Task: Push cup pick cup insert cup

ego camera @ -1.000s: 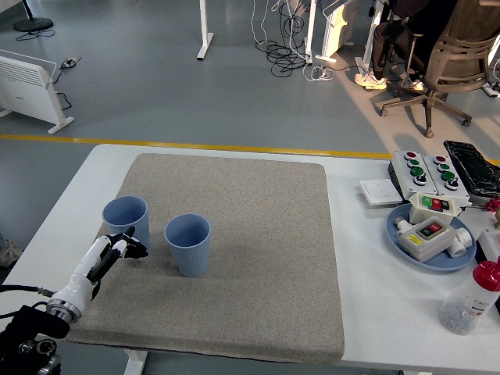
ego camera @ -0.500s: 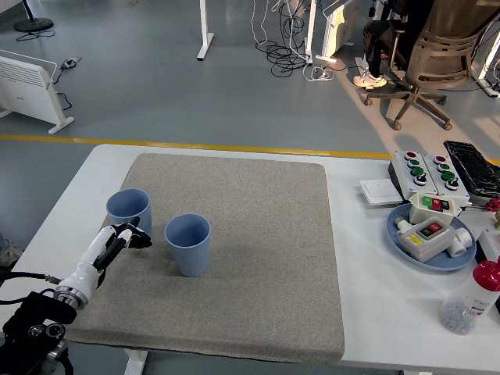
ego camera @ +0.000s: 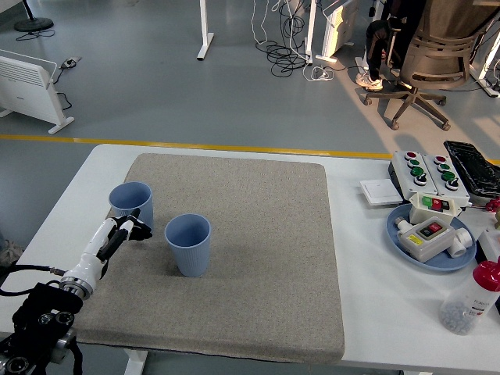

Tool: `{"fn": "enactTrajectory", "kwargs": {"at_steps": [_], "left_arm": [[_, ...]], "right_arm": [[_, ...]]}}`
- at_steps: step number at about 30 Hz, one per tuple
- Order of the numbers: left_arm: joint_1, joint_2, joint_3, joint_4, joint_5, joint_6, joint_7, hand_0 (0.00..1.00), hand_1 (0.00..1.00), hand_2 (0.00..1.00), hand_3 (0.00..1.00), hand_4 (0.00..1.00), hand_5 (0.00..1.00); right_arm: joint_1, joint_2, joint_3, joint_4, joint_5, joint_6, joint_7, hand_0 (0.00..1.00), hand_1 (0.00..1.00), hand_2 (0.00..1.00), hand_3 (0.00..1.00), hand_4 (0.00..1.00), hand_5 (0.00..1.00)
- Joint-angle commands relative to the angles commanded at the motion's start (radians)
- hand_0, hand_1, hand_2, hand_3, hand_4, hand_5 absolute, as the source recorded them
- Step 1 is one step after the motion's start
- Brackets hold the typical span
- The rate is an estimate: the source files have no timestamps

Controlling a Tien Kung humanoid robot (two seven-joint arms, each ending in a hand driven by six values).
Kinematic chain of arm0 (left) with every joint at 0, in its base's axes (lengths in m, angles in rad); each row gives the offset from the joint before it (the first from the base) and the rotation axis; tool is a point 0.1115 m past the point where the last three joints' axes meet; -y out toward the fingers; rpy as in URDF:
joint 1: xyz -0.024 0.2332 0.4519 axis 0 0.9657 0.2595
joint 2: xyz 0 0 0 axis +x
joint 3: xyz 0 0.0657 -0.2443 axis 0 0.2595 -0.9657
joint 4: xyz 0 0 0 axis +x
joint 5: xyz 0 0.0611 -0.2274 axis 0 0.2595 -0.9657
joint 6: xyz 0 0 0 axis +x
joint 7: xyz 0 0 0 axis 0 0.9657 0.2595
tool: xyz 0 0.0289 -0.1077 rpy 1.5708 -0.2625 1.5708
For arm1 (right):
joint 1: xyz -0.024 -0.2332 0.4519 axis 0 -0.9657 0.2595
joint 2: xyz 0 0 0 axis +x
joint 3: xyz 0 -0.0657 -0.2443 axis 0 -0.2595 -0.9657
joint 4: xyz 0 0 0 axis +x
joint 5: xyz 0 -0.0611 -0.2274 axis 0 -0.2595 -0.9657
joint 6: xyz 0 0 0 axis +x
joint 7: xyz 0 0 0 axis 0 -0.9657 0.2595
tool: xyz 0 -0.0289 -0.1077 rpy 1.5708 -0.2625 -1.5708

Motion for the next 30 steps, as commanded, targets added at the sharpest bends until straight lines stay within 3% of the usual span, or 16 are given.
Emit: {"fn": "enactTrajectory", "kwargs": {"at_steps": [30], "left_arm": [[-0.147,-0.012,0.114,0.185,-0.099,0.013,-0.046,0.601,0.538,0.463,0.425,0.599,0.998]], "right_arm": [[-0.010,0.006,0.010,0.003,-0.026,0.003,-0.009,0.669,0.615,0.628,0.583,0.138,0.490]]}}
